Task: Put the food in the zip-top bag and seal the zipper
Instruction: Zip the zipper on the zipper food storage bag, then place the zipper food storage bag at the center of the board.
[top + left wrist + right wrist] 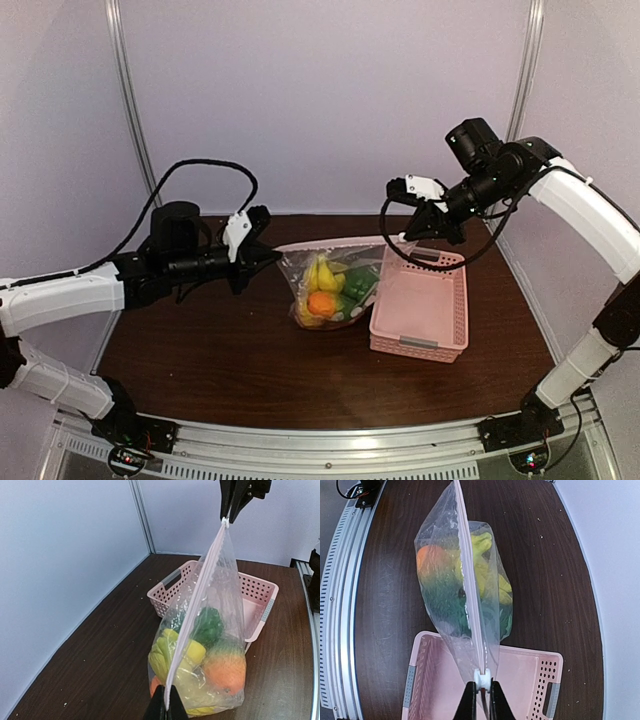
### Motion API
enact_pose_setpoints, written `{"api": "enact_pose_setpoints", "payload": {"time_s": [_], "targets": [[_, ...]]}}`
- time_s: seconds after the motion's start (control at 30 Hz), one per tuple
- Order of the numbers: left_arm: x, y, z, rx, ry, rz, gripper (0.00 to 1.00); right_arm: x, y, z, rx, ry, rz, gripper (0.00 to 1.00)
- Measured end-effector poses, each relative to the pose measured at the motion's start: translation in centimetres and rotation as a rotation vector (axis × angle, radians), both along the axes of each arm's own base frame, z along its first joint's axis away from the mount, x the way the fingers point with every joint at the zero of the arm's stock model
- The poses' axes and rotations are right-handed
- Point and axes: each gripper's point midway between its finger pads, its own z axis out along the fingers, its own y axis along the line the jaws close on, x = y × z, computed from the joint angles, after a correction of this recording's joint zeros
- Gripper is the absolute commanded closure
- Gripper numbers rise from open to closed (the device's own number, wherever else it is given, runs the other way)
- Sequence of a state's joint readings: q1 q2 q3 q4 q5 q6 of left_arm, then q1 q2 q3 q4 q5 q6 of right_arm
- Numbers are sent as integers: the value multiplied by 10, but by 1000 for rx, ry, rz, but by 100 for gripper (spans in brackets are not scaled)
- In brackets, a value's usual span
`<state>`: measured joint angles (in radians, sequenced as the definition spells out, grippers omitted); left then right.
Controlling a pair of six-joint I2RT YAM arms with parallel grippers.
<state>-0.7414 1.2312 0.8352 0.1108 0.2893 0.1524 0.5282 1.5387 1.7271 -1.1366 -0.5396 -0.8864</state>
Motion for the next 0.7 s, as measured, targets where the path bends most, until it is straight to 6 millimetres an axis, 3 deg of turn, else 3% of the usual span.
{"api": "enact_pose_setpoints", "payload": {"time_s": [0.27, 0.47, 0.57, 0.7], "targets": [[29, 18, 10, -30, 9, 61, 100, 22, 14, 1, 19, -2, -8, 100], [84, 23, 32, -50, -8, 141, 100, 85, 42, 28, 107, -63, -77, 100], [97, 28, 45, -65, -28, 164, 100, 108, 56, 34, 147, -84, -92, 100], [92, 31, 54, -75, -46, 163, 100, 101, 64, 29, 153, -76, -70, 100]]}}
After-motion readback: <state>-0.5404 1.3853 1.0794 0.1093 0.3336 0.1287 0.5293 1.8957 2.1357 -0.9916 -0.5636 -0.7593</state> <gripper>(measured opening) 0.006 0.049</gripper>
